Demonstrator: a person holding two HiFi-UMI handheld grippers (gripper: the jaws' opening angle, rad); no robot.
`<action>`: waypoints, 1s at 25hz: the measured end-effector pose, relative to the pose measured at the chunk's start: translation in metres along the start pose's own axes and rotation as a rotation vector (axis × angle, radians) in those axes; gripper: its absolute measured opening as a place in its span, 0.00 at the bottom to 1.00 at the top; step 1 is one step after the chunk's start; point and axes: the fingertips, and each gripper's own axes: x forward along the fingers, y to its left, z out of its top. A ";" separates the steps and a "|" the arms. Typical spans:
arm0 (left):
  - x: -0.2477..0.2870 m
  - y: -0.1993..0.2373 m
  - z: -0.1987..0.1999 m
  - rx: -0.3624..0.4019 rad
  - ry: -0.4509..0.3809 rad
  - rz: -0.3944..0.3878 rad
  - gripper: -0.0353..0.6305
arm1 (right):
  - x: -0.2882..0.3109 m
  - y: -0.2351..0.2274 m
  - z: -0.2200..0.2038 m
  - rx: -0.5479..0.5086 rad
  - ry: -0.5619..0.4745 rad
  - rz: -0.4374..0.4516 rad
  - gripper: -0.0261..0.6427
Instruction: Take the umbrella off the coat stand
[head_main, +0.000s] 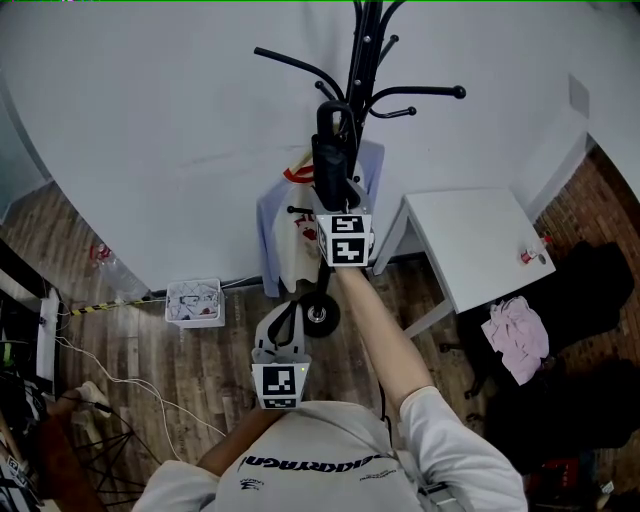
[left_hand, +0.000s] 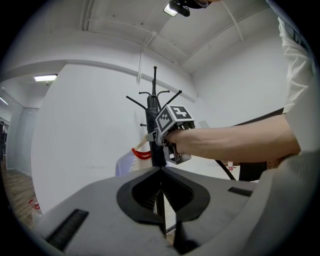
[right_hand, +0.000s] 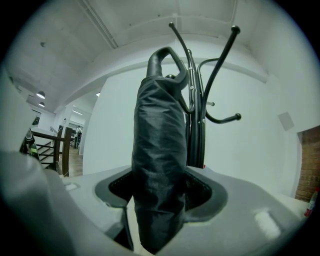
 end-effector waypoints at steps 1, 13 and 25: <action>-0.001 0.000 0.001 0.001 -0.002 0.000 0.05 | -0.003 0.001 0.001 0.006 -0.003 0.003 0.45; -0.010 -0.002 0.007 -0.024 -0.023 -0.013 0.05 | -0.043 0.014 0.003 0.057 -0.024 0.056 0.45; -0.013 -0.007 0.010 -0.042 -0.032 -0.017 0.05 | -0.092 0.015 -0.006 0.078 -0.047 0.070 0.45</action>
